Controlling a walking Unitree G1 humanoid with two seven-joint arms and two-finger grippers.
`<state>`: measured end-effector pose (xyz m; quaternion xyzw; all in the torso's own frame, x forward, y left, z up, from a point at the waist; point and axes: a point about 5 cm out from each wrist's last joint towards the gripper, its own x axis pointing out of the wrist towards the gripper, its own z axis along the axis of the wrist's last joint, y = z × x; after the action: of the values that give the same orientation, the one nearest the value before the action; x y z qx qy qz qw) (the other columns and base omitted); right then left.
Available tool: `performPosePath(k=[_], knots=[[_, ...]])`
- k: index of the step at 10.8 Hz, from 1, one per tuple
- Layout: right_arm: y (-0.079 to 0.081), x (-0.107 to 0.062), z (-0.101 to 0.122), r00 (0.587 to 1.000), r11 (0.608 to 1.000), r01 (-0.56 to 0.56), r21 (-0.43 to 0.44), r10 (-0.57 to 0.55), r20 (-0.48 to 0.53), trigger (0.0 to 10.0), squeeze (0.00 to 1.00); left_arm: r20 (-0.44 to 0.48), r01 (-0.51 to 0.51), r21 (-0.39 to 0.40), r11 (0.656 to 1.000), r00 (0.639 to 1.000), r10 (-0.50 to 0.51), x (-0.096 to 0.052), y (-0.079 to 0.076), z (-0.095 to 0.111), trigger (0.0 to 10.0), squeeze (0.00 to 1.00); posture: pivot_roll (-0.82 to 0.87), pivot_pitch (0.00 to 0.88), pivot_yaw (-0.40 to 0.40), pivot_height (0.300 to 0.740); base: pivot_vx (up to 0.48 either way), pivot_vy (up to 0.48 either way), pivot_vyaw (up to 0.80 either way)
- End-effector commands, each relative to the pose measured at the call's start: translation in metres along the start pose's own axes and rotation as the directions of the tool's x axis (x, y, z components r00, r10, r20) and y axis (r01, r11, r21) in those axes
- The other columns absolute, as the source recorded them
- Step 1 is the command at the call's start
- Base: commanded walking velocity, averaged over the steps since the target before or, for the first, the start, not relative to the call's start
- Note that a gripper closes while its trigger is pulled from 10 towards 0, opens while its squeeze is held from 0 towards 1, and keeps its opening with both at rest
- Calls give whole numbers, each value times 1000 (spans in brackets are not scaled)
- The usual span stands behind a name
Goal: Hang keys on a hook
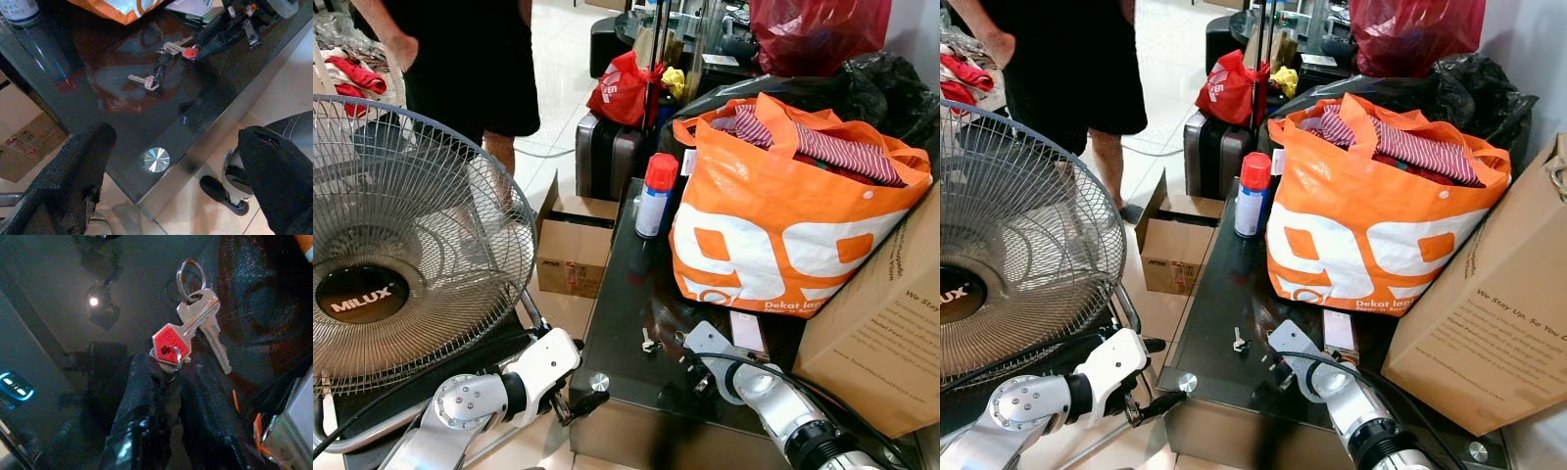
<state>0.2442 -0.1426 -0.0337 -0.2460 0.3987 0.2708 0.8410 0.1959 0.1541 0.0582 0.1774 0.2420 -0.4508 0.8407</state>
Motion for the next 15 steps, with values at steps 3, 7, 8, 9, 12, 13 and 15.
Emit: performPosePath(k=[3, 7, 8, 9, 12, 13, 15], knots=[[-6, 0, 0, 1000, 1000, 24, 2, -24, 2, 0, 0, -1, 5, 2, 1000, 1000, -5, 1, 0, -1, 10000, 0, 9, 0, -108, 740, 0, 0, 0], [-8, -3, -4, 1000, 1000, 7, -17, -7, 3, 1373, 0, 0, 3, 2, 1000, 1000, -3, 2, 1, -2, 10000, 0, 7, 0, -111, 740, 0, 0, 0], [-9, -5, -5, 1000, 1000, -2, -24, 2, 4, 941, 0, -1, 3, 2, 1000, 1000, -3, 2, 1, -2, 10000, 0, 6, 0, -112, 740, 0, 0, 0], [-9, -6, -5, 1000, 1000, -9, -27, 9, 5, 1804, 0, -1, 2, 2, 1000, 1000, -2, 2, 1, -3, 10000, 0, 7, 0, -111, 740, 0, 0, 0], [-5, -5, -3, 999, 999, -33, -22, 34, 10, 10000, 1000, -3, 2, 2, 1000, 1000, -2, 2, 2, -5, 10000, 0, 8, 0, -111, 740, 0, 0, 0], [-4, -5, -3, 999, 999, -35, -25, 35, 8, 10000, 1000, -4, 2, 3, 1000, 1000, -2, 2, 2, -5, 10000, 0, 8, 0, -111, 740, 0, 0, 0], [-3, -5, -4, 999, 999, -33, -34, 33, 6, 10000, 1000, -1, 2, 4, 1000, 1000, -2, 2, 1, -5, 10000, 0, 10, 0, -112, 740, 0, 0, 0]])
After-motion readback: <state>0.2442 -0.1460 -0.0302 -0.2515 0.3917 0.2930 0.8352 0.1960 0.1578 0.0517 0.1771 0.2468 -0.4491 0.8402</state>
